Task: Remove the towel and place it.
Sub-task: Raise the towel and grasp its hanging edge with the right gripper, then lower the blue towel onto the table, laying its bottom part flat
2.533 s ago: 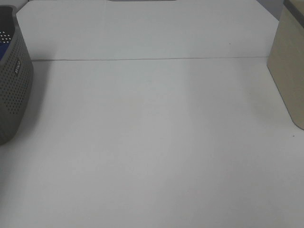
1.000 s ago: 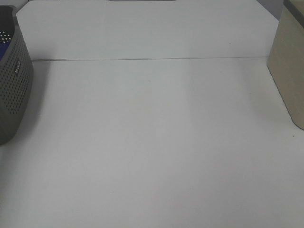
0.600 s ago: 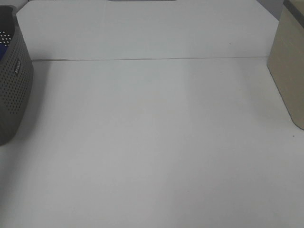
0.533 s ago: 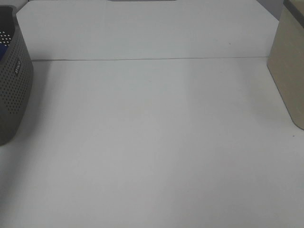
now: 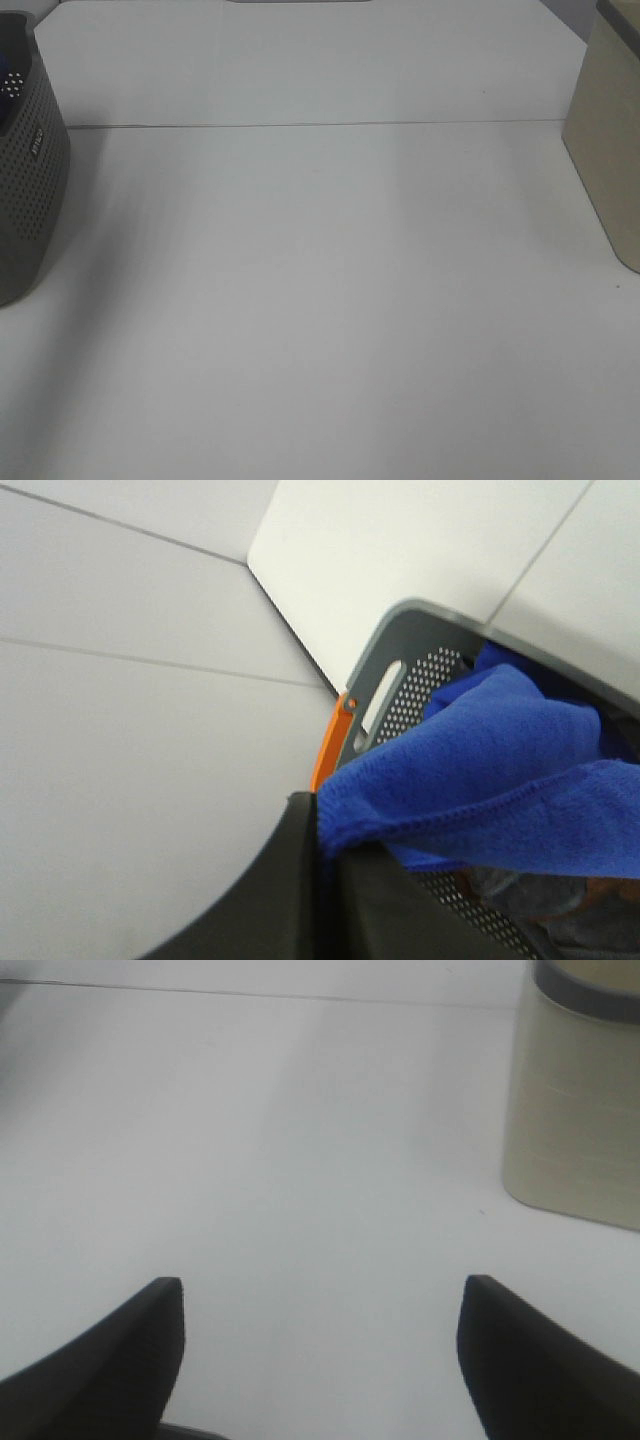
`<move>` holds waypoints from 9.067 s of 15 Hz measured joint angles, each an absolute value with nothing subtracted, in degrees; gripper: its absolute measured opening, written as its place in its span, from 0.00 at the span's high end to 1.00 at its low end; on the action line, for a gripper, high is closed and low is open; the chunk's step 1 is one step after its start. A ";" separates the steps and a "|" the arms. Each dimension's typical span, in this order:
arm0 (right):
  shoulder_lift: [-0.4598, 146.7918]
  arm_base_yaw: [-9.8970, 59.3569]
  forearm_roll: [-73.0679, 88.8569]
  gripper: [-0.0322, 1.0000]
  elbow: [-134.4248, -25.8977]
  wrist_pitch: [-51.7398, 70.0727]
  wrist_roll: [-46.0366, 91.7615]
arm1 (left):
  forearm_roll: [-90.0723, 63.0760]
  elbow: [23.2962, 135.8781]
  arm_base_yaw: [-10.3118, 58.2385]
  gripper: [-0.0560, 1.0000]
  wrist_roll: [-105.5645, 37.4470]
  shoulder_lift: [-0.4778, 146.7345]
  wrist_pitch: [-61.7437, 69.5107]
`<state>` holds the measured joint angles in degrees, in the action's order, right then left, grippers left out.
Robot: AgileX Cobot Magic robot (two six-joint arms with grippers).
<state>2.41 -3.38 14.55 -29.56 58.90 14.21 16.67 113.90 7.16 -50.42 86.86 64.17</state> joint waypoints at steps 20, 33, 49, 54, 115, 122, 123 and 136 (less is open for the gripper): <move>90.93 8.77 99.64 0.25 -48.87 65.66 115.11 | 13.64 117.11 39.65 0.95 -66.23 88.24 59.82; 109.38 25.27 96.20 0.25 -73.22 59.70 114.53 | 11.40 117.11 39.65 0.95 -65.09 88.64 59.82; 107.20 25.27 77.12 0.93 -73.40 68.81 98.03 | 11.12 117.11 39.65 0.95 -63.66 88.75 59.82; 107.20 25.27 76.20 0.96 -73.40 66.63 85.43 | 11.06 117.11 39.65 0.95 -63.60 88.75 59.82; 105.94 21.20 -33.75 0.96 -121.18 18.05 -11.80 | 7.45 117.17 20.40 0.95 -19.37 112.19 -17.07; 116.14 20.45 -31.80 0.96 -130.12 14.27 -12.83 | 5.96 131.78 18.51 0.95 -19.31 125.42 -22.52; 116.77 20.23 -31.80 0.96 -130.35 13.01 -12.83 | 5.84 135.16 18.39 0.95 -19.14 127.31 -21.89; 118.43 16.04 -30.19 0.96 -130.52 7.16 -12.83 | 5.90 143.01 17.82 0.95 -19.08 133.84 -20.86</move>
<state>118.43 16.04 -30.19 -130.52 7.16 -12.83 5.90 143.01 17.82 -19.08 133.84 -20.86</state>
